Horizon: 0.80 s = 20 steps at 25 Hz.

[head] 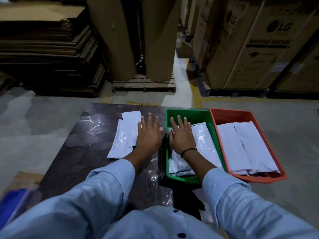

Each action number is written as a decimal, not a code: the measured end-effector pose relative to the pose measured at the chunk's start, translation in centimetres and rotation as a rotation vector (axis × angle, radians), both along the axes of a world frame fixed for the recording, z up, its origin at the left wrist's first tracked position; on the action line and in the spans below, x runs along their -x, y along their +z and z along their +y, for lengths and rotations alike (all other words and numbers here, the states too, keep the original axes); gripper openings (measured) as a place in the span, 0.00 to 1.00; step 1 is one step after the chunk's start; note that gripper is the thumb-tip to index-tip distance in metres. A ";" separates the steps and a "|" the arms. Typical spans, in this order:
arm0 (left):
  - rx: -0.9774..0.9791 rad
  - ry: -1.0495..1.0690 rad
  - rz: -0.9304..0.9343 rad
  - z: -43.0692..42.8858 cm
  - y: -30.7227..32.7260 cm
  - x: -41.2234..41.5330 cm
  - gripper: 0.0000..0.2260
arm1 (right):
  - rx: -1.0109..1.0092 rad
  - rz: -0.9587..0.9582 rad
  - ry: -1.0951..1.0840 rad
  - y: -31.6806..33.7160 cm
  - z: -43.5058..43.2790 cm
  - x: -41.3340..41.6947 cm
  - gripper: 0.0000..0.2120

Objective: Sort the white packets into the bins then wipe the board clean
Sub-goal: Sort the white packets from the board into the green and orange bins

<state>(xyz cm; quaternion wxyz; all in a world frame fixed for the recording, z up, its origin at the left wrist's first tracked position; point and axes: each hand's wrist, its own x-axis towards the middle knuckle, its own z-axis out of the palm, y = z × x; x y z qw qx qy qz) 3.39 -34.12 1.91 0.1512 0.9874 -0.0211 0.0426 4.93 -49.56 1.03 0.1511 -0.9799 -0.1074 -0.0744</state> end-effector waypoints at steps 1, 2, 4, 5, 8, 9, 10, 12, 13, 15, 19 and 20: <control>-0.004 0.021 0.006 1.5 -0.4 0.1 0.25 | -0.002 -0.007 0.011 0.1 1.2 -0.2 0.27; -0.007 0.041 0.018 2.8 -0.8 0.1 0.25 | -0.002 -0.010 0.020 0.2 2.3 -0.4 0.27; -0.017 0.085 0.048 5.5 -1.6 0.2 0.26 | 0.004 -0.013 0.043 0.2 4.4 -0.8 0.28; -0.024 0.106 0.062 6.8 -2.0 0.2 0.26 | 0.009 -0.012 0.055 0.2 5.4 -1.1 0.28; -0.014 0.185 0.133 10.5 -3.3 0.2 0.29 | 0.025 -0.004 0.086 -0.1 8.3 -2.0 0.28; -0.003 0.210 0.162 11.6 -3.9 0.3 0.30 | 0.031 0.006 0.097 -0.2 9.3 -2.3 0.28; 0.001 0.227 0.183 12.6 -4.5 0.4 0.31 | 0.037 0.026 0.109 -0.5 10.2 -2.5 0.27; -0.005 0.241 0.220 14.4 -5.6 0.6 0.32 | 0.050 0.097 0.125 -1.2 12.1 -2.9 0.28; -0.009 0.236 0.246 15.1 -6.2 0.6 0.32 | 0.054 0.137 0.125 -1.7 13.0 -3.0 0.28; -0.019 0.207 0.299 16.2 -7.2 0.6 0.32 | 0.076 0.222 0.110 -2.8 14.6 -3.2 0.29; -0.068 0.083 0.363 17.8 -9.3 -0.1 0.33 | 0.157 0.371 0.090 -5.4 16.9 -4.1 0.30; -0.078 0.047 0.378 18.1 -9.7 -0.3 0.33 | 0.168 0.398 0.091 -5.9 17.2 -4.4 0.30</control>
